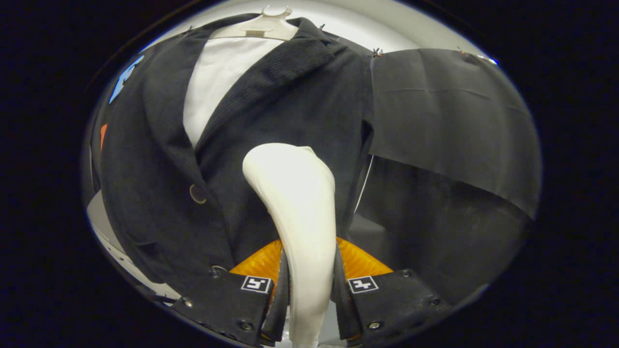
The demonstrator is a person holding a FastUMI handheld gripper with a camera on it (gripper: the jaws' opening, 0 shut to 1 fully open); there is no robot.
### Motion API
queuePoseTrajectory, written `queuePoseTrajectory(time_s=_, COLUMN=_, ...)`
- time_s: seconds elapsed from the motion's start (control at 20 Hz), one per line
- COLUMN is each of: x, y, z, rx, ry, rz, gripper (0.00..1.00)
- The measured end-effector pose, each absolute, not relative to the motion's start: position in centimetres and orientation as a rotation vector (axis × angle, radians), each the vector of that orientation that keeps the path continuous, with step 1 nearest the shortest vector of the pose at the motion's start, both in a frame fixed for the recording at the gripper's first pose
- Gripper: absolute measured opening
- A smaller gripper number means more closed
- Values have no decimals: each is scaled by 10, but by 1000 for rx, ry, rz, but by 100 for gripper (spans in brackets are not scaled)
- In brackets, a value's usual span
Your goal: Iron the clothes twice with a garment steamer, once on the left side and once on the right side.
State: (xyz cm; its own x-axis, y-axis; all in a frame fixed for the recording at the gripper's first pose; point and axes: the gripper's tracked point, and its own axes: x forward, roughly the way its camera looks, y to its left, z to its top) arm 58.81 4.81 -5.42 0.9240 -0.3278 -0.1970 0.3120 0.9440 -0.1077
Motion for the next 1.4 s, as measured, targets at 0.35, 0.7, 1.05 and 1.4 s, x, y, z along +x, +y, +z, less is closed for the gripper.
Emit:
queuePoseTrajectory(time_s=0.35, x=587, y=51, z=-110, rx=-93, ry=309, rz=-353, gripper=45)
queuePoseTrajectory(time_s=0.7, x=580, y=61, z=-162, rx=-110, ry=361, rz=-359, gripper=44)
queuePoseTrajectory(time_s=1.05, x=570, y=72, z=-210, rx=-79, ry=471, rz=-351, gripper=45)
queuePoseTrajectory(time_s=1.4, x=559, y=88, z=-267, rx=-38, ry=571, rz=-332, gripper=44)
